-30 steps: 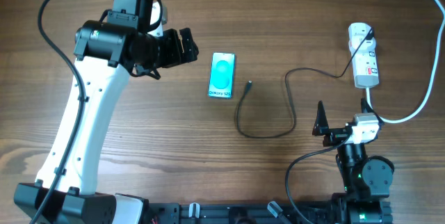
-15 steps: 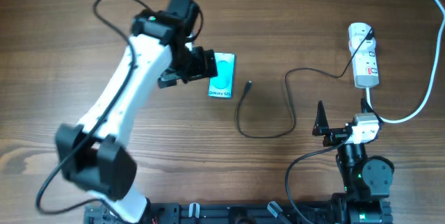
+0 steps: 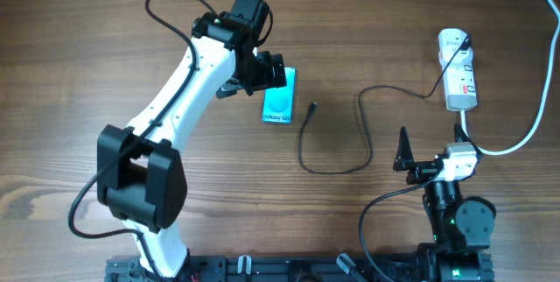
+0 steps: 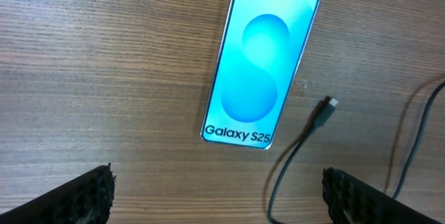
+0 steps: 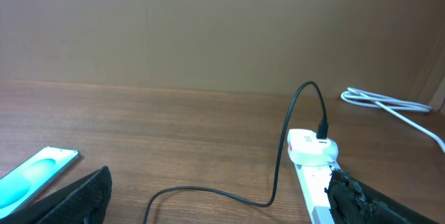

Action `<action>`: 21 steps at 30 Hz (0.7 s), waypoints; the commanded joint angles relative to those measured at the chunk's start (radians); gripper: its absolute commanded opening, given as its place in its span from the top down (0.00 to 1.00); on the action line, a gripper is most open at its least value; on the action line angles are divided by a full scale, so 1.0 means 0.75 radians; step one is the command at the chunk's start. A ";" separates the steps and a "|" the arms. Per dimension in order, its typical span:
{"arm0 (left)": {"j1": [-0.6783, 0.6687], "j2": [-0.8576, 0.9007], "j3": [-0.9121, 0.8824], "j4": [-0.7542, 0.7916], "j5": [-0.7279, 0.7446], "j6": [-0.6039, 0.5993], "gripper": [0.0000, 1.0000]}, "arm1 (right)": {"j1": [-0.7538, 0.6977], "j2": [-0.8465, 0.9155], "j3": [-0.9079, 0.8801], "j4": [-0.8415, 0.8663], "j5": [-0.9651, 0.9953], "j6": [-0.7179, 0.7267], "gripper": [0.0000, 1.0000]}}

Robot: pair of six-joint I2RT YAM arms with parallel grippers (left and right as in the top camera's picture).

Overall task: Plug charger to phone and switch on socket
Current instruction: 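Lower the open left gripper down around the phone's top edge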

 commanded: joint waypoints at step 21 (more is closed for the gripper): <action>-0.015 0.144 0.013 0.160 -0.027 0.027 0.00 | 0.001 -0.011 -0.002 0.002 0.012 -0.007 0.00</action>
